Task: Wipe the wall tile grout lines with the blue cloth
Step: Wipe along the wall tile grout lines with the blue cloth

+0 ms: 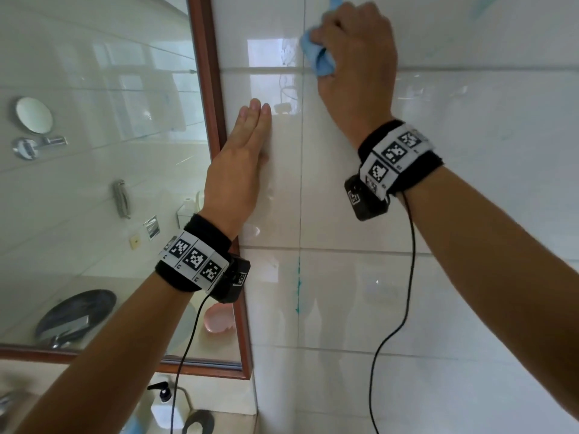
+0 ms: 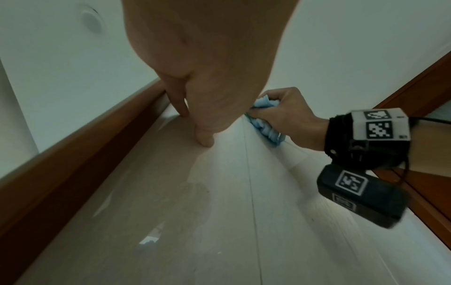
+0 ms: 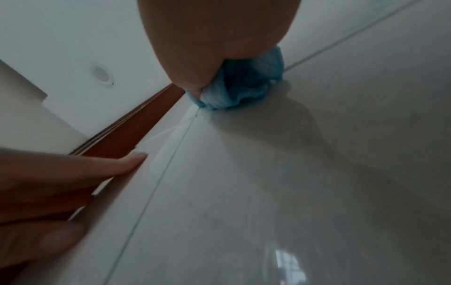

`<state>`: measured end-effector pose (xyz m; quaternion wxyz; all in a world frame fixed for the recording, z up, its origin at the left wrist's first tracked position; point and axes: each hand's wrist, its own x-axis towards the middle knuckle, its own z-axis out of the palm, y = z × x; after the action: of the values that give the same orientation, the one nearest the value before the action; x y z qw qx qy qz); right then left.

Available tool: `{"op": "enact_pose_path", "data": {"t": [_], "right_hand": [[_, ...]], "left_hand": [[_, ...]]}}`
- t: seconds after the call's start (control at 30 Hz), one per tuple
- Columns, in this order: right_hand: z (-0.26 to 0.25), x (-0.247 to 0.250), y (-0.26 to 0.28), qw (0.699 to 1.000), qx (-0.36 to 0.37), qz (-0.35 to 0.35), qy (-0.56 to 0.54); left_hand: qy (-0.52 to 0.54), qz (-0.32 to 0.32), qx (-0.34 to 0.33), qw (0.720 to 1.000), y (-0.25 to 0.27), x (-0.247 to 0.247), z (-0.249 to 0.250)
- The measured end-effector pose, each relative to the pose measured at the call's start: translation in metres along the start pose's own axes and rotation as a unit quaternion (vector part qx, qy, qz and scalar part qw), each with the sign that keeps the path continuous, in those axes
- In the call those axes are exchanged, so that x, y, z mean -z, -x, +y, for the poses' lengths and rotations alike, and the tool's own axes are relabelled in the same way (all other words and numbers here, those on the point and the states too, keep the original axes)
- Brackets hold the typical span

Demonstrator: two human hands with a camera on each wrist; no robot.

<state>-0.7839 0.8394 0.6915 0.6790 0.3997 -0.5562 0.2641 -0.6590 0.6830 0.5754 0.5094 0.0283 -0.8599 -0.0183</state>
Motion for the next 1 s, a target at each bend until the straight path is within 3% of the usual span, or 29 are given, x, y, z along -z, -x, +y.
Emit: {"op": "enact_pose_path", "data": {"t": [0.07, 0.13, 0.23, 0.3, 0.33, 0.37, 0.43, 0.47, 0.53, 0.6, 0.67, 0.77, 0.9, 1.0], "right_hand": [[-0.008, 0.001, 0.017, 0.999, -0.013, -0.018, -0.027], [-0.022, 0.009, 0.054, 0.996, 0.032, -0.057, -0.056], [-0.043, 0.029, 0.117, 0.976, 0.1, -0.174, -0.082], [-0.052, 0.042, 0.149, 0.963, 0.04, -0.225, -0.142], [-0.056, 0.051, 0.159, 0.949, -0.043, -0.234, -0.207], [-0.06, 0.062, 0.163, 0.915, -0.161, -0.235, -0.287], [-0.065, 0.086, 0.166, 0.789, -0.394, -0.225, -0.414], [-0.066, 0.098, 0.167, 0.731, -0.475, -0.215, -0.44], [-0.067, 0.117, 0.175, 0.639, -0.561, -0.201, -0.486], [-0.071, 0.13, 0.185, 0.543, -0.589, -0.191, -0.567], [-0.076, 0.139, 0.198, 0.47, -0.604, -0.175, -0.619], [-0.091, 0.151, 0.219, 0.408, -0.616, -0.164, -0.654], [-0.104, 0.17, 0.242, 0.373, -0.657, -0.163, -0.634], [-0.108, 0.18, 0.26, 0.355, -0.683, -0.141, -0.623]], "left_hand": [[0.001, -0.002, 0.004, 1.0, 0.0, 0.0, 0.001], [-0.001, -0.01, 0.012, 1.0, -0.001, 0.001, 0.002], [-0.006, -0.035, 0.01, 0.999, 0.0, 0.006, 0.004], [0.012, -0.054, 0.01, 0.998, 0.008, 0.013, 0.006], [0.032, -0.065, 0.014, 0.997, 0.016, 0.017, 0.008], [0.057, -0.075, 0.015, 0.995, 0.026, 0.02, 0.01], [0.129, -0.095, 0.009, 0.987, 0.056, 0.021, 0.018], [0.173, -0.11, 0.022, 0.978, 0.074, 0.019, 0.024], [0.254, -0.162, 0.094, 0.949, 0.109, 0.015, 0.042], [0.301, -0.198, 0.156, 0.92, 0.138, 0.009, 0.061], [0.329, -0.208, 0.196, 0.9, 0.161, 0.003, 0.079], [0.385, -0.197, 0.224, 0.874, 0.184, -0.004, 0.097], [0.414, -0.153, 0.269, 0.856, 0.194, -0.001, 0.102], [0.412, -0.152, 0.267, 0.858, 0.195, 0.002, 0.098]]}}
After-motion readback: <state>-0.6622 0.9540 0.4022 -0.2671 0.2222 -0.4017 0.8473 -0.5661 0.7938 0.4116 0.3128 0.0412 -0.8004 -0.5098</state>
